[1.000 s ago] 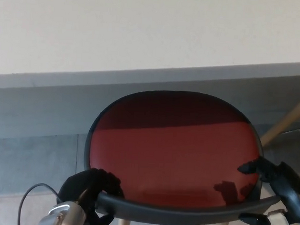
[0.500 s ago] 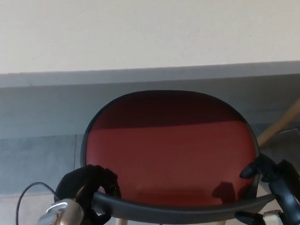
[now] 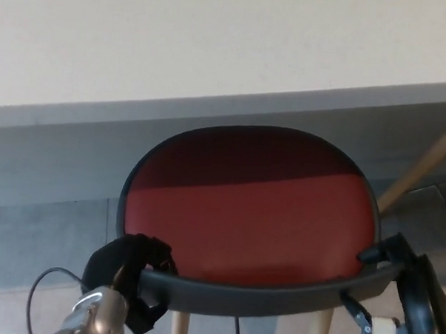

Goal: The robot walks towards a chair and uses both its hands to grab it and push it away from itself

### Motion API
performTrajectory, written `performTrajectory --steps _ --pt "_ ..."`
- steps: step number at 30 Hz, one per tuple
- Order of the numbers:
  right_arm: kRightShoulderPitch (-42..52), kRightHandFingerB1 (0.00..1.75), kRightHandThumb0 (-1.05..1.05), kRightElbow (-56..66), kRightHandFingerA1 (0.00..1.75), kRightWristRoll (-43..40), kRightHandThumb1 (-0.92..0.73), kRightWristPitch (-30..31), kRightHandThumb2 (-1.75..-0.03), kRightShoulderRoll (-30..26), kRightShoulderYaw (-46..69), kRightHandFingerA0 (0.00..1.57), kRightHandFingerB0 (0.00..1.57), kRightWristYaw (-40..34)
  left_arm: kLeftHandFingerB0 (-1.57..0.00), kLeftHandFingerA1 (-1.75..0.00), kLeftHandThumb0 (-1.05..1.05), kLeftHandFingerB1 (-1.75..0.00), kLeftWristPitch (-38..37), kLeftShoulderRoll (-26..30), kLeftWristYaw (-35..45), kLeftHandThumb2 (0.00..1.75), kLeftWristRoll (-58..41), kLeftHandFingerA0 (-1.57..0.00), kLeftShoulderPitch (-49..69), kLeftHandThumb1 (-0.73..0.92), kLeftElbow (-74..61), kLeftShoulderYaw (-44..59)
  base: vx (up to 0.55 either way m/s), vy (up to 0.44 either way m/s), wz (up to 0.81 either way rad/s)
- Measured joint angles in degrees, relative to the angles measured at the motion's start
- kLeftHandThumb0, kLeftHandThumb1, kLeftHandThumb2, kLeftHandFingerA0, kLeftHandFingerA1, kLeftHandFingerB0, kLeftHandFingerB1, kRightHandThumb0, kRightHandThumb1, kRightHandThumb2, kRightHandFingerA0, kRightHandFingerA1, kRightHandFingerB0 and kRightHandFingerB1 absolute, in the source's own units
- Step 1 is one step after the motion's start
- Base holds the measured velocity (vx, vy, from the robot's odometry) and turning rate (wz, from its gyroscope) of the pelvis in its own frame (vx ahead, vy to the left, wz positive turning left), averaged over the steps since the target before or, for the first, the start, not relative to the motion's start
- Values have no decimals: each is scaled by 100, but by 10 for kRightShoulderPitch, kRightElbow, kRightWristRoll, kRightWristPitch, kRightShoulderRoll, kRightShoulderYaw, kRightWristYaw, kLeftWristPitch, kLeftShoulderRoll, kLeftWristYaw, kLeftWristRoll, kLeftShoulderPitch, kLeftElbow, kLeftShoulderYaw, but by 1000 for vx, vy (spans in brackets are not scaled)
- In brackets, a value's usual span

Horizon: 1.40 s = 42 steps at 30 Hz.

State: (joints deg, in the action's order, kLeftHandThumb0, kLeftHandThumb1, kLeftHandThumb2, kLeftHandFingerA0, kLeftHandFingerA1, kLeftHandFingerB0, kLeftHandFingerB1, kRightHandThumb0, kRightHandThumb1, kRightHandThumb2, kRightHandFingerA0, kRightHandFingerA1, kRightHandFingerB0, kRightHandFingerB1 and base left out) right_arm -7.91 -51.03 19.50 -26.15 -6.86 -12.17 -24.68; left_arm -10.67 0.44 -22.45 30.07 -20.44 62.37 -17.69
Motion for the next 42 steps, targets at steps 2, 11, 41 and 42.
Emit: performTrajectory --steps 2,11,41,42 --pt "-24 168 -20 -20 175 -5 -56 15 -116 2 0 90 79 5 -141 -144 14 -132 12 -7 -2 172 -1 -151 -17 2 11 3 0 0 0" --pt "-141 161 -23 -71 175 -10 -58 107 -116 -5 -25 99 84 11 -149 -150 15 -135 52 -14 -4 167 -5 -156 -95 -1 41 5 0 0 0" --pt "-284 169 -22 -94 175 -9 -57 218 -117 -6 -74 94 81 63 -107 -139 -18 -126 97 82 22 113 4 -124 -186 50 -8 -63 0 0 0" --pt "-282 169 -22 -94 175 -9 -57 218 -117 -6 -74 94 81 63 -107 -139 -18 -126 97 84 21 113 5 -124 -180 50 -15 -66 0 0 0"
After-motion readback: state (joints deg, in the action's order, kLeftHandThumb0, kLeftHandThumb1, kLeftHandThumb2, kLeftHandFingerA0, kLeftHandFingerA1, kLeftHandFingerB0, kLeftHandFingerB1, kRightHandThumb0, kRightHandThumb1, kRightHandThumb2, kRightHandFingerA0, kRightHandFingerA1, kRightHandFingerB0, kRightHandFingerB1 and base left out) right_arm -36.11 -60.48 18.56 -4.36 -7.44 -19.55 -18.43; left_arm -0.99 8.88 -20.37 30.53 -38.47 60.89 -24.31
